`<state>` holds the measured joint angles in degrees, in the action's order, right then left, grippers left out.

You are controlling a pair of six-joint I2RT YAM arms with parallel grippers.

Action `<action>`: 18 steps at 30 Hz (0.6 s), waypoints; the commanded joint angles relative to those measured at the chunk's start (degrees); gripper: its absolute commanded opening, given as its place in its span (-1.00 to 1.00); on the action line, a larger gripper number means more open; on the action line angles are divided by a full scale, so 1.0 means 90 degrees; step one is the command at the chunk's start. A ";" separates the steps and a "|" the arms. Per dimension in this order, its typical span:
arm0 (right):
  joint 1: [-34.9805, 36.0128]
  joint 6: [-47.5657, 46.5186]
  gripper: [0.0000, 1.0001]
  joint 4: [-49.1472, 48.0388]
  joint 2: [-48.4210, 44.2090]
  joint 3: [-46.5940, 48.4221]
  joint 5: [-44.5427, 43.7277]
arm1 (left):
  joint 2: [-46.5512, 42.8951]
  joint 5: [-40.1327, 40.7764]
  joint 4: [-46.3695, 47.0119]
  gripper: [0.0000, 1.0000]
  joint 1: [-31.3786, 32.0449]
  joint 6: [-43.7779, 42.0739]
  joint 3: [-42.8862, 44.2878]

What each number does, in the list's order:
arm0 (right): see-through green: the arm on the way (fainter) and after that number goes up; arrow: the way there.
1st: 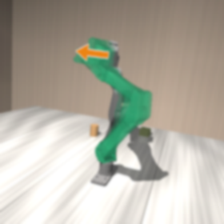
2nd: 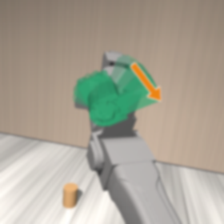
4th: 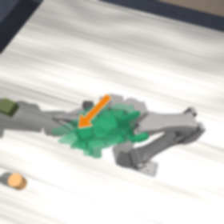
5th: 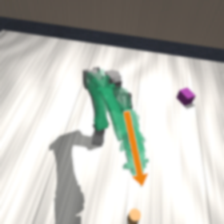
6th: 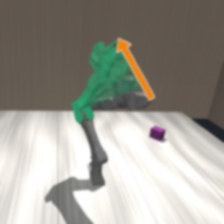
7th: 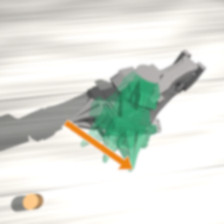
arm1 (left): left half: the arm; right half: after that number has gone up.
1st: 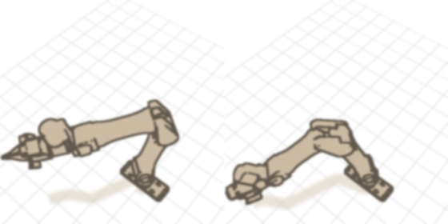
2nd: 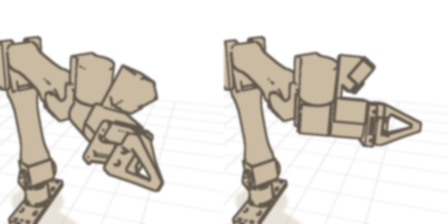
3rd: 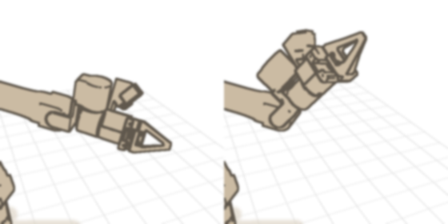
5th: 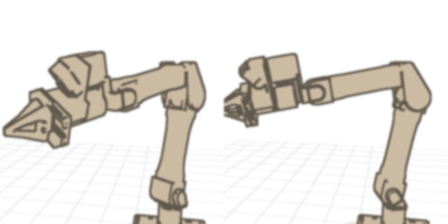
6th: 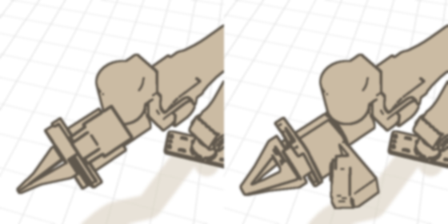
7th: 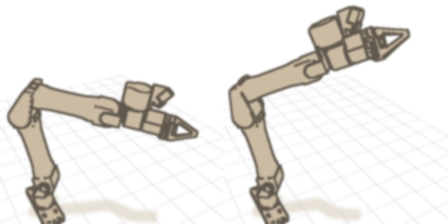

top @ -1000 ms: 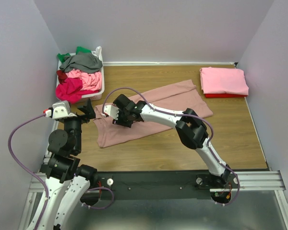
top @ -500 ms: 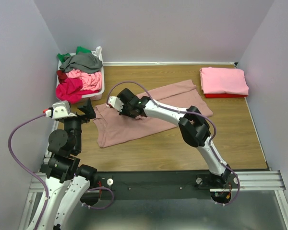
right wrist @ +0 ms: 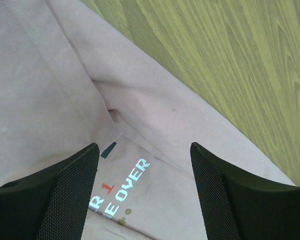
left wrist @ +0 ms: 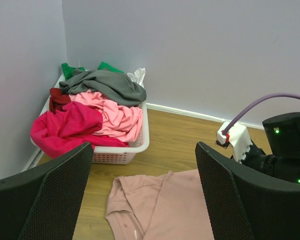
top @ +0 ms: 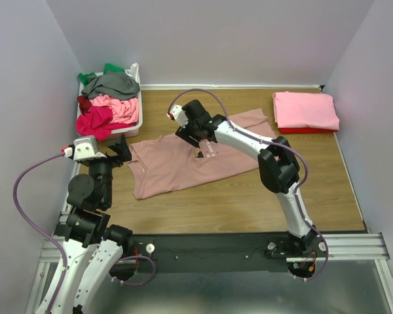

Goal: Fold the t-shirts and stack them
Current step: Fold the tshirt

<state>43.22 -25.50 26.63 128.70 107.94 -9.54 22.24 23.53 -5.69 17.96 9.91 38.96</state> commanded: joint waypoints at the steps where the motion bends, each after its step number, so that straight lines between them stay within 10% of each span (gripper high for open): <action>1: 0.0052 0.0176 0.61 -0.0098 -0.0599 -0.0157 0.0112 | 0.0087 -0.0134 0.0115 0.80 -0.0032 0.0061 -0.0022; 5: -0.0085 0.0050 0.66 -0.0020 -0.1067 -0.0420 0.0658 | 0.0126 -0.0212 0.0135 0.80 -0.0032 0.0061 -0.0032; 11: -0.0475 -0.1900 0.80 0.1618 -0.2199 -0.1611 0.4197 | 0.0292 -0.0505 0.0183 0.81 -0.0032 0.0041 -0.0042; 18: -0.1617 -0.4157 0.80 0.2207 -0.3888 -0.3942 0.5007 | 0.0517 -0.0953 0.0223 0.81 -0.0032 0.0032 -0.0051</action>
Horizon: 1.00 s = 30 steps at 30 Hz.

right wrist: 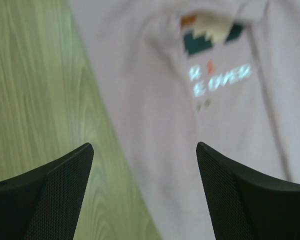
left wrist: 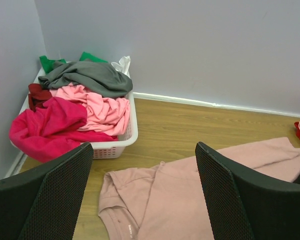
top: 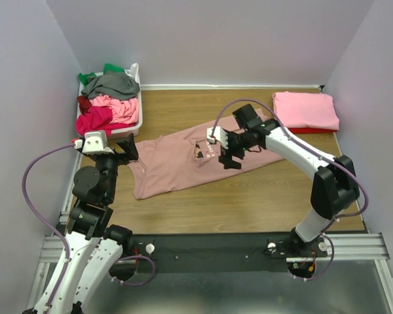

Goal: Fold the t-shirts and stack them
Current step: Fold the tshirt

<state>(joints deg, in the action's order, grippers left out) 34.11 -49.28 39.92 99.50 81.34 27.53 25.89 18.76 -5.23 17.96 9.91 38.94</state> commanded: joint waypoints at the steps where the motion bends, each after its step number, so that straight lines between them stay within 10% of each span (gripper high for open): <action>1: -0.0732 -0.1556 0.80 0.0730 -0.0791 -0.1155 0.0751 | 0.0131 -0.0473 0.0191 0.80 -0.0032 0.0031 -0.0049; 12: -0.2754 -0.2289 0.75 0.0428 -0.1214 -0.2378 -0.0920 | 0.0307 -0.0698 0.0211 0.80 -0.0032 -0.0008 -0.0030; 30: -0.2833 -0.2005 0.50 -0.0226 0.0487 -0.1538 -0.1272 | 0.0424 -0.0708 0.0191 0.81 -0.0032 -0.0037 -0.0030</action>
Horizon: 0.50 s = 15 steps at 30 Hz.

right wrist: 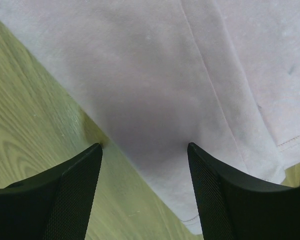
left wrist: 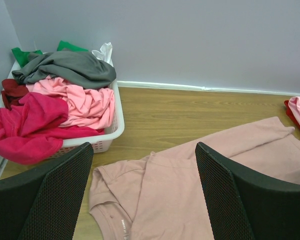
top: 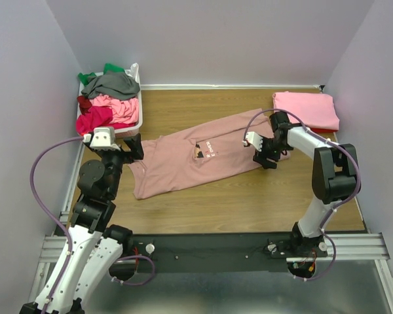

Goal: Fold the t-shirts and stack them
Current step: Fold the tshirt

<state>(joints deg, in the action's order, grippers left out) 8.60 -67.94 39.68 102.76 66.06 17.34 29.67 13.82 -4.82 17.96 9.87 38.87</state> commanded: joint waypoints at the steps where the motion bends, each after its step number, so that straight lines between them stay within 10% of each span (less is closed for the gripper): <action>1: 0.0001 0.0078 0.47 -0.0200 0.0154 0.0160 -0.0140 | 0.0004 -0.0169 0.0145 0.81 -0.0032 -0.0022 -0.0022; 7: -0.0008 0.0176 0.19 -0.0220 0.0360 0.0062 -0.0072 | -0.0025 -0.0179 0.0155 0.81 -0.0032 -0.0022 -0.0022; 15: 0.0001 0.0001 -0.74 -0.0190 -0.0313 -0.0718 -0.0130 | -0.0064 -0.0188 0.0155 0.81 -0.0032 -0.0022 -0.0022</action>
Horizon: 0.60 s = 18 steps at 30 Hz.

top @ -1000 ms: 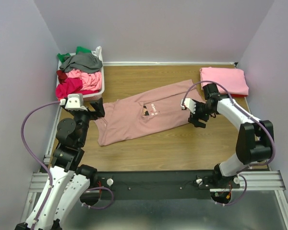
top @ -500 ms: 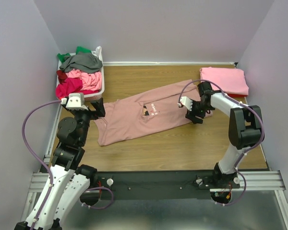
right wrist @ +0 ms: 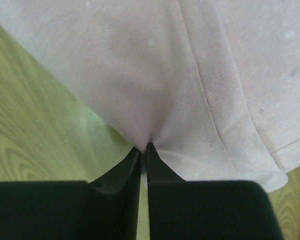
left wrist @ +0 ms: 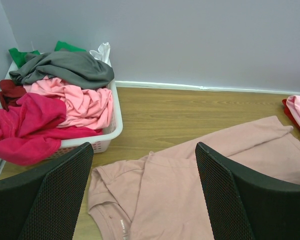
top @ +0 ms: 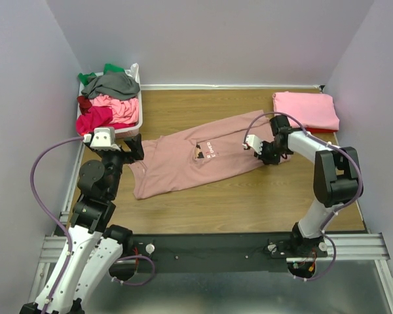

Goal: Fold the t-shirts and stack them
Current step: Fold the tshirt

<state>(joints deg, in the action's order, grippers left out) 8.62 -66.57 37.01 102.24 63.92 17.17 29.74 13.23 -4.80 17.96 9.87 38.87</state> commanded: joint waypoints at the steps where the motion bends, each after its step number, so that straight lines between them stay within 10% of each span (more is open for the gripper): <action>1: -0.0011 -0.0191 -0.84 0.0125 -0.0382 -0.0752 -0.0169 | -0.0072 -0.0123 0.0152 0.81 -0.0032 -0.0022 -0.0022; 18: -0.0011 -0.0007 -0.72 0.1483 -0.4053 -0.3039 -0.0404 | 0.0211 -0.1840 0.0513 0.81 -0.0032 0.1421 -0.0344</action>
<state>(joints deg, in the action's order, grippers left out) 8.62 -68.84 45.84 70.76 38.06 14.24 30.65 6.11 -2.31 17.96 14.55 38.04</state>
